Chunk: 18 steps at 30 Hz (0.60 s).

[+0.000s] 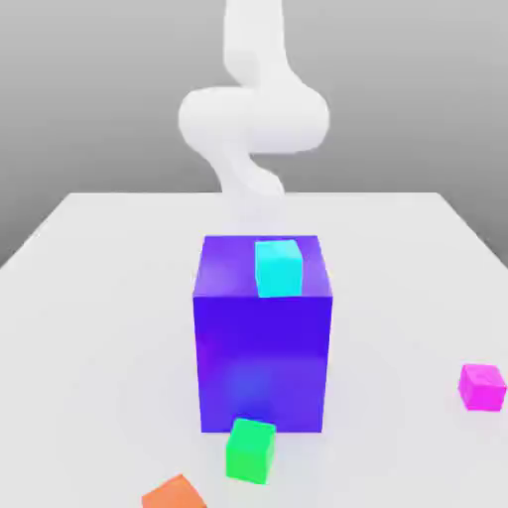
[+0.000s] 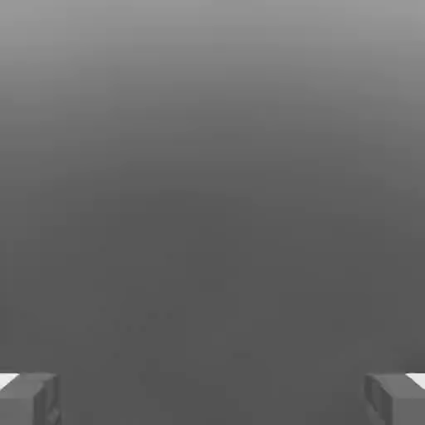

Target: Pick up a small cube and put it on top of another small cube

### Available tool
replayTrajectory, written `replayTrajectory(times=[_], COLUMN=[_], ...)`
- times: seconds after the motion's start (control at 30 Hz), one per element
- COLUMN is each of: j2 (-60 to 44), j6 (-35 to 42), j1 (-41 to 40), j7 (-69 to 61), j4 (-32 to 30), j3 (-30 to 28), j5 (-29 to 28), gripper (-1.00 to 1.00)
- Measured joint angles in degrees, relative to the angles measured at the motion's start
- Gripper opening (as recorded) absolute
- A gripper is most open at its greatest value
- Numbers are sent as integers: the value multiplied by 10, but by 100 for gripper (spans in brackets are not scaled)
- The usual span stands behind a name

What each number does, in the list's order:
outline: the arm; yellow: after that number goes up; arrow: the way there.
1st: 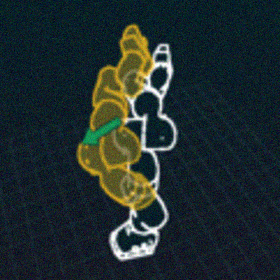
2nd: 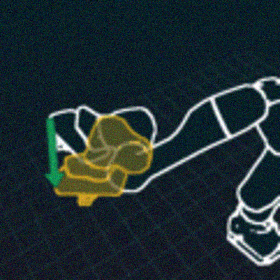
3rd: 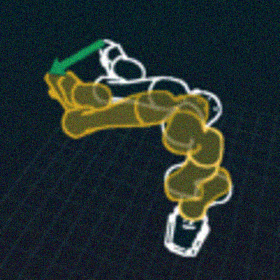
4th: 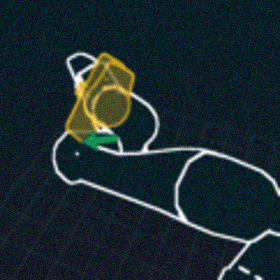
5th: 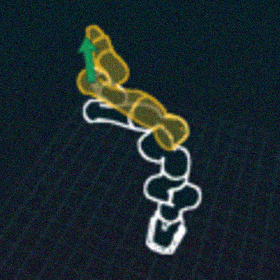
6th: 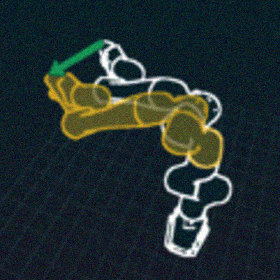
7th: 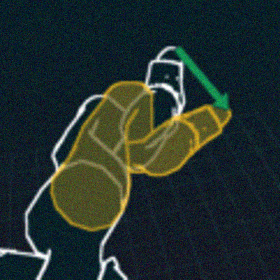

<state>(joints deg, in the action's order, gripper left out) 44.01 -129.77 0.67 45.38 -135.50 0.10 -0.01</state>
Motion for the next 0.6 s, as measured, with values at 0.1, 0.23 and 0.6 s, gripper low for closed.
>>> replayTrajectory(times=[0.1,0.23,0.6], j2=[-28,-68,-168], j6=[31,70,-20], j1=[9,20,27], j7=[-8,-20,-31], j4=[-55,-129,-230], j3=[2,6,10], j5=[2,4,11], gripper=[0,0,-100])
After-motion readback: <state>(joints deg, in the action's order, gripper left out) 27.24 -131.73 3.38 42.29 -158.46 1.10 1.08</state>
